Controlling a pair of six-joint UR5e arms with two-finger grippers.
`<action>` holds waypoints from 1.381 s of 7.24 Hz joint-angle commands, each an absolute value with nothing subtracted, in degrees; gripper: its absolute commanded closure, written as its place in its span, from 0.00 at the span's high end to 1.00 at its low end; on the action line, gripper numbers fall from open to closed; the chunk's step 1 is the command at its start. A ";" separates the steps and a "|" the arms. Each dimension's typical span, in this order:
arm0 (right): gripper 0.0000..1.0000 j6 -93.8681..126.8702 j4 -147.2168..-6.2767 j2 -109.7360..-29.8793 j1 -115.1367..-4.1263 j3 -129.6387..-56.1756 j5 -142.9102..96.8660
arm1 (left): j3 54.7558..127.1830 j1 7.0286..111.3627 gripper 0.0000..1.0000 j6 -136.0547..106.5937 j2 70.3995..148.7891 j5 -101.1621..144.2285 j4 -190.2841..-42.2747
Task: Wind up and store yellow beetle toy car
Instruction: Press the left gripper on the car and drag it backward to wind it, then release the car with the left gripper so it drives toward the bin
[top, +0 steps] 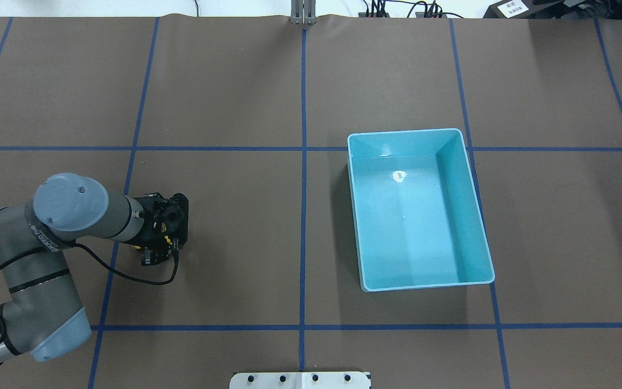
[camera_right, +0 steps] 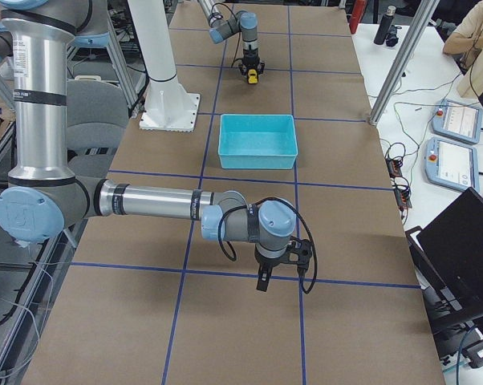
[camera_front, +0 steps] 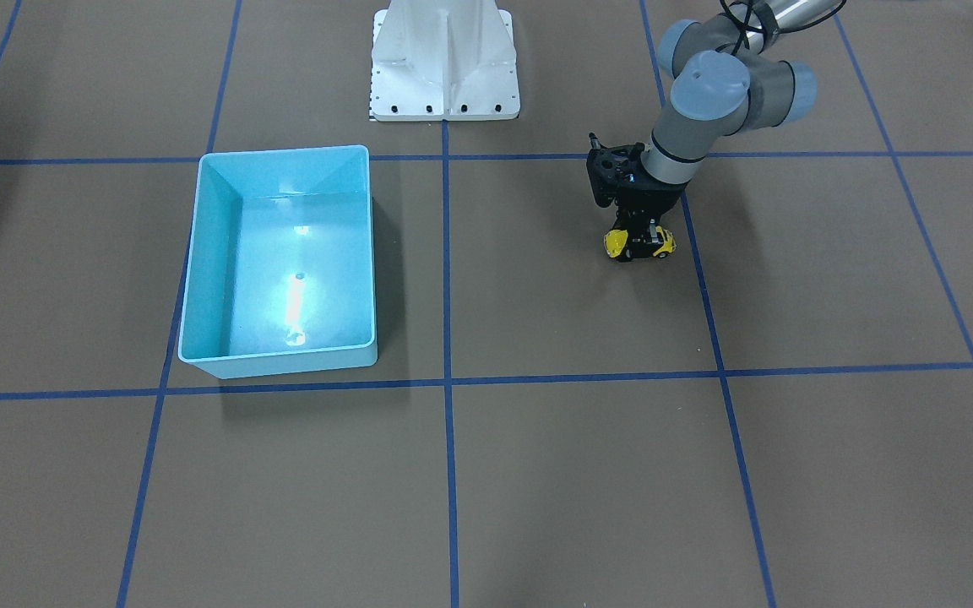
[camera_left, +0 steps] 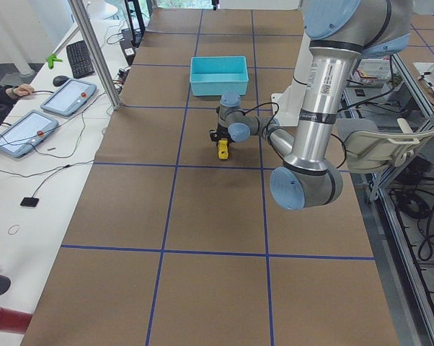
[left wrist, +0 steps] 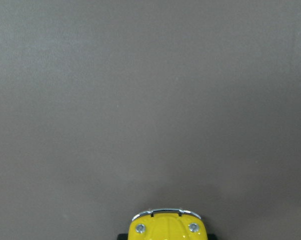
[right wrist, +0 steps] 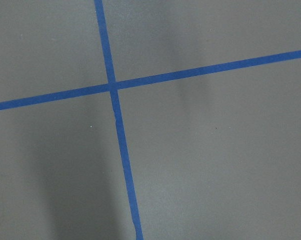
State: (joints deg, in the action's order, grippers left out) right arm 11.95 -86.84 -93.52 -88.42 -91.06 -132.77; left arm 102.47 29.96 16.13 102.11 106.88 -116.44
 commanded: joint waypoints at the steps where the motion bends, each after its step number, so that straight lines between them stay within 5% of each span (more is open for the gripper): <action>1: 1.00 11.95 -86.92 -93.52 -88.42 -91.05 -132.80 | 103.18 30.50 0.25 16.35 99.24 107.40 -118.91; 10: 1.00 11.95 -86.84 -93.34 -88.42 -91.14 -134.74 | 103.98 33.13 0.30 16.52 88.96 111.18 -128.91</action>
